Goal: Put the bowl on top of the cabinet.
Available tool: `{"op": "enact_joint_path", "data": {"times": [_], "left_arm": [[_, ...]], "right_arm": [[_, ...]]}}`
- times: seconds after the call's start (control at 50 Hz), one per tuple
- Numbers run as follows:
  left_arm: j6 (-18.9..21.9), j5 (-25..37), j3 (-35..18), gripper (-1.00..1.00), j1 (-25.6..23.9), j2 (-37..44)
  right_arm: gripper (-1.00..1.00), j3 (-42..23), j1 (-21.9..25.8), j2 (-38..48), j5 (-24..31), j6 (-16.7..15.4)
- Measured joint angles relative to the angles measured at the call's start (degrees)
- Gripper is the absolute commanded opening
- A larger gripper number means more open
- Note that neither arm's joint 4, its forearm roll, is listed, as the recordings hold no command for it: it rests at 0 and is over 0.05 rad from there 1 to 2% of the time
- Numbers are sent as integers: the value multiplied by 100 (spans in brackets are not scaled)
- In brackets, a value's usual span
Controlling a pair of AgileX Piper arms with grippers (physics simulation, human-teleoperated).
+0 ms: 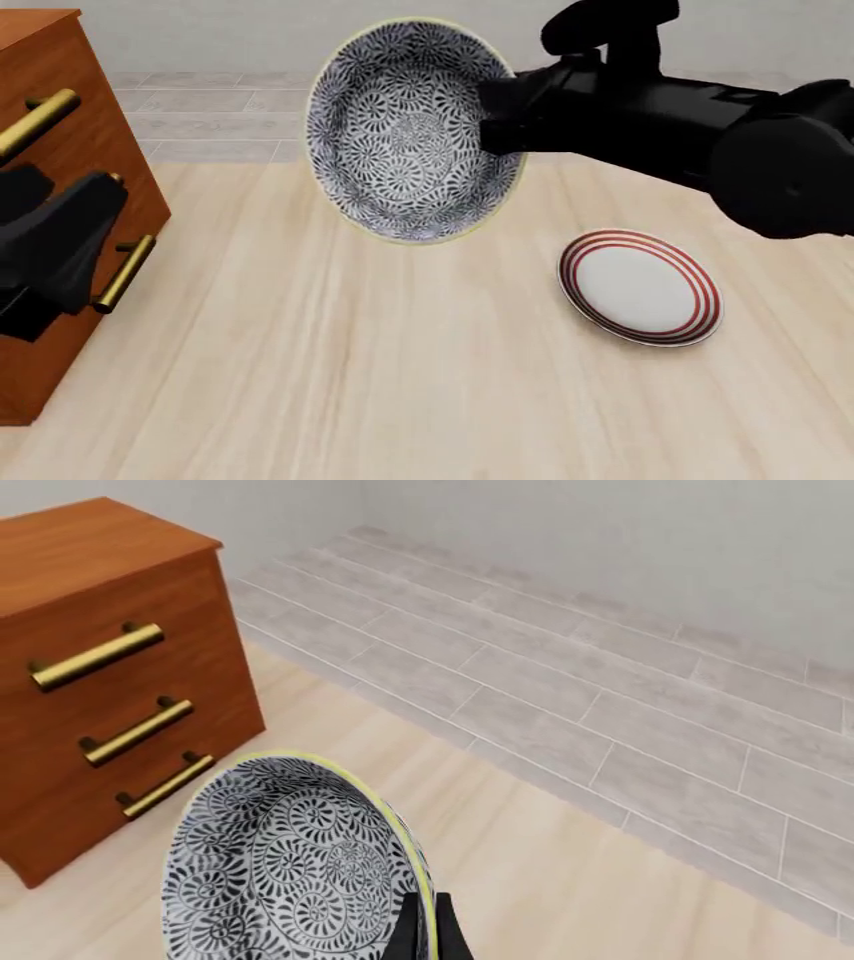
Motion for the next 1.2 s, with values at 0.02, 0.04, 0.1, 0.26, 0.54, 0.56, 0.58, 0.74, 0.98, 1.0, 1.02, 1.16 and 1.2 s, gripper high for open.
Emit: {"op": "enact_joint_path", "data": {"times": [0.02,0.04,0.1,0.26,0.54,0.56,0.58,0.74,0.98,1.0,1.02,1.16,1.2], "left_arm": [[-12,-28,-31,100,-39,56],[-23,-54,-60,100,-78,108],[-52,-124,-142,100,-195,248],[-166,-308,-289,100,-483,534],[-372,-719,-424,100,-783,1016],[-384,-756,-432,100,-796,1060],[-395,-793,-439,100,-809,1103],[-487,-1072,-480,100,-883,1416],[-629,-1501,-501,100,-871,1950],[-639,-1532,-505,100,-870,1991],[-649,-1563,-509,100,-872,2031],[-710,-1756,-555,100,-902,2290],[-723,-1804,-570,100,-915,2358]], "right_arm": [[-100,3,5,-10,1,1],[-100,6,11,-19,2,3],[-100,10,25,-41,2,8],[-100,30,47,-69,-11,17],[-100,58,89,-71,-38,30],[-100,59,92,-73,-37,32],[-100,59,95,-75,-37,34],[-100,60,112,-86,-31,46],[-100,15,138,-138,20,81],[-100,12,140,-143,23,83],[-100,10,141,-148,27,86],[-100,-11,150,-185,56,105],[-100,-13,154,-196,61,109]]}}
